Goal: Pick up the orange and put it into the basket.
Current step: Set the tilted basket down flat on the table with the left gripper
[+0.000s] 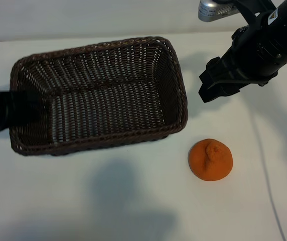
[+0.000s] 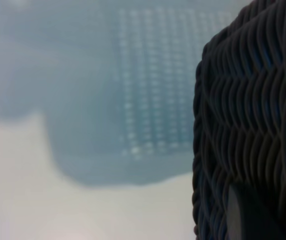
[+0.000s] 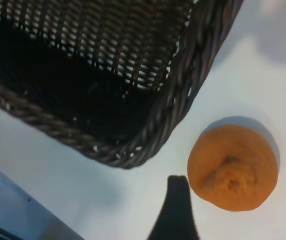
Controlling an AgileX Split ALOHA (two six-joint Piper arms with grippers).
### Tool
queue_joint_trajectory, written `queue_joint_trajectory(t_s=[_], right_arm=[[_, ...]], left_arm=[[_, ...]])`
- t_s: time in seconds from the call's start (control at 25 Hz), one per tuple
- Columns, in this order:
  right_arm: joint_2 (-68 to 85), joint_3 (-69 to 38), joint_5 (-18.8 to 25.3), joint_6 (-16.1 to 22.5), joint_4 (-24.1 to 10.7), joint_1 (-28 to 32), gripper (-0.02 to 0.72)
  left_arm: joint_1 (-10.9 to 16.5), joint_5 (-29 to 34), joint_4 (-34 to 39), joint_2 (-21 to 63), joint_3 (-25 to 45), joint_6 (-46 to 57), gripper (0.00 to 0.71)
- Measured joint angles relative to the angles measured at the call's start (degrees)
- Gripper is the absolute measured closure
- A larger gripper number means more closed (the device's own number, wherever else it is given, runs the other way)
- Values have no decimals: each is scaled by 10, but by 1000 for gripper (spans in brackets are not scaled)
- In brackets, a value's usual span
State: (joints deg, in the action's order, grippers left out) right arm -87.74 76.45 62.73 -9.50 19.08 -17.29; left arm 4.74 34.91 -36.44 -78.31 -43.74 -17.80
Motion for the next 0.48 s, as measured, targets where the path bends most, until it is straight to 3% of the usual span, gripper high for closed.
queue_joint_trajectory(t_s=[0.28, 0.48], right_arm=[[0, 0, 0, 0, 0, 0, 128], [0, 0, 1, 0, 0, 0, 128]], left_arm=[[-4, 15, 6, -76, -73, -1, 558], [-42, 0, 6, -124, -100, -1, 558]])
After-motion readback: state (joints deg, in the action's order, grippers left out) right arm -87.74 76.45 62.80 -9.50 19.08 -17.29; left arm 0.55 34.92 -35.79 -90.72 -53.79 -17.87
